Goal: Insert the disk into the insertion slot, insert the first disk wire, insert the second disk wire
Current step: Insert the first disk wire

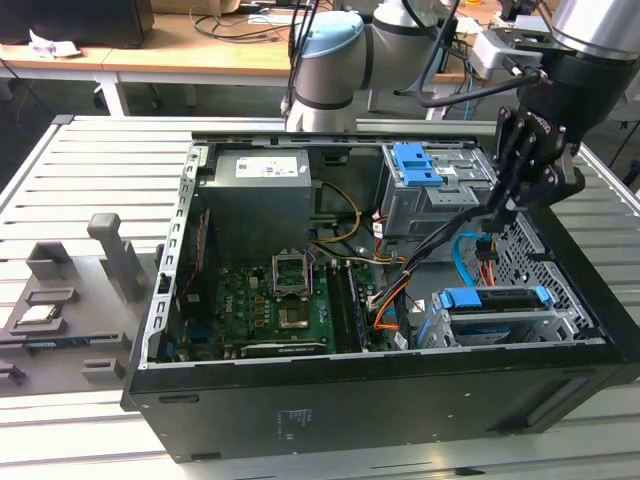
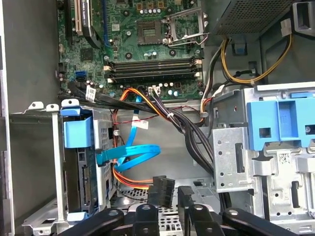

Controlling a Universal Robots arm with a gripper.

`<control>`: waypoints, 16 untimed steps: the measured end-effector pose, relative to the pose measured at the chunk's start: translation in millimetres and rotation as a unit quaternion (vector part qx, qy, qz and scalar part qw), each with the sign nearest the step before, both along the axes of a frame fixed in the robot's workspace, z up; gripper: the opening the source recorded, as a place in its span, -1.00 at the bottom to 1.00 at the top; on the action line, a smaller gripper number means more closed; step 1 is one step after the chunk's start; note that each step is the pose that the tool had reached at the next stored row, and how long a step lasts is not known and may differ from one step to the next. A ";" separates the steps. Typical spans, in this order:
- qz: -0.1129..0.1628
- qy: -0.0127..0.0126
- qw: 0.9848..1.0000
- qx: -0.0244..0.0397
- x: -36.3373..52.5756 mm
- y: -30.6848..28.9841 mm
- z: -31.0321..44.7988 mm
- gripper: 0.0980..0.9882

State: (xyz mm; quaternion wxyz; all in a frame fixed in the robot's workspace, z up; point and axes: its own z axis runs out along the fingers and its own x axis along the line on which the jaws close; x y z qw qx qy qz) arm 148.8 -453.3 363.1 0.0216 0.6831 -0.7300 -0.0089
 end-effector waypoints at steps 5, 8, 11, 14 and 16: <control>0.000 0.000 1.000 -0.016 0.0 12.2 -5.4 -0.54; 0.000 0.000 0.999 -0.034 0.0 13.2 -8.6 -0.54; 0.000 0.000 0.999 -0.040 0.0 14.1 -14.1 -0.54; 0.000 0.000 0.998 -0.060 0.0 13.9 -16.1 -0.54; 0.000 0.000 0.998 -0.064 0.0 13.8 -16.3 -0.54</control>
